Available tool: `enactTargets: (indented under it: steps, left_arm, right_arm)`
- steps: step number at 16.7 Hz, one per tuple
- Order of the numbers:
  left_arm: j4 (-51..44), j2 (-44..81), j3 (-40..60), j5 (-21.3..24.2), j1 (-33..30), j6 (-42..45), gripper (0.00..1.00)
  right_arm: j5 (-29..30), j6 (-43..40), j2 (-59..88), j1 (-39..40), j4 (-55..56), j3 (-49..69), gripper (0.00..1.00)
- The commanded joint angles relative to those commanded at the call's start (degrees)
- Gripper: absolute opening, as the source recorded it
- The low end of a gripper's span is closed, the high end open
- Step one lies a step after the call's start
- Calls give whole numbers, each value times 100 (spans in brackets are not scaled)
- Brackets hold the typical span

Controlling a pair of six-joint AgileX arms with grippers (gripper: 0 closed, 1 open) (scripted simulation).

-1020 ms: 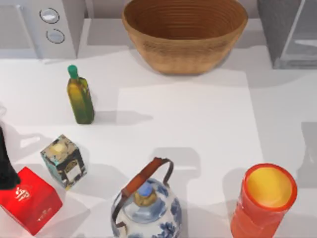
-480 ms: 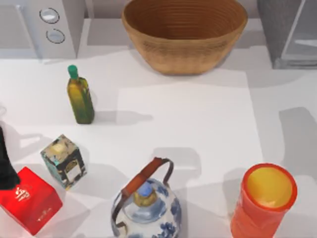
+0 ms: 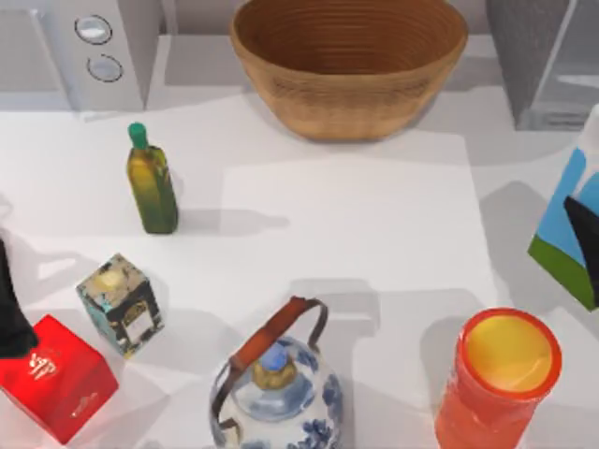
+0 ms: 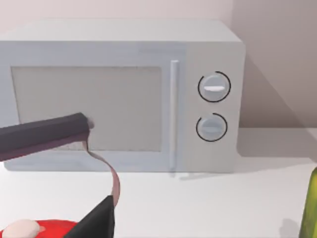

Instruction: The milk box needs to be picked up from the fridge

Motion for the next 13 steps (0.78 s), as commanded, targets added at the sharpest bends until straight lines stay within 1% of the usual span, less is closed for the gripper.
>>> enactTargets:
  steps: [4, 7, 9, 13]
  left_arm:
    - [0, 0, 0, 0, 0, 0, 100]
    - [0, 0, 0, 0, 0, 0, 100]
    - [0, 0, 0, 0, 0, 0, 100]
    - [0, 0, 0, 0, 0, 0, 100]
  right_arm:
    - [-743, 8, 1522, -61, 1373, 193, 0]
    - [-1096, -1, 2205, -81, 2028, 297, 0]
    - [-1191, -6, 2364, -83, 2197, 325, 0]
    - [-1183, 4, 2354, -65, 2181, 299, 0]
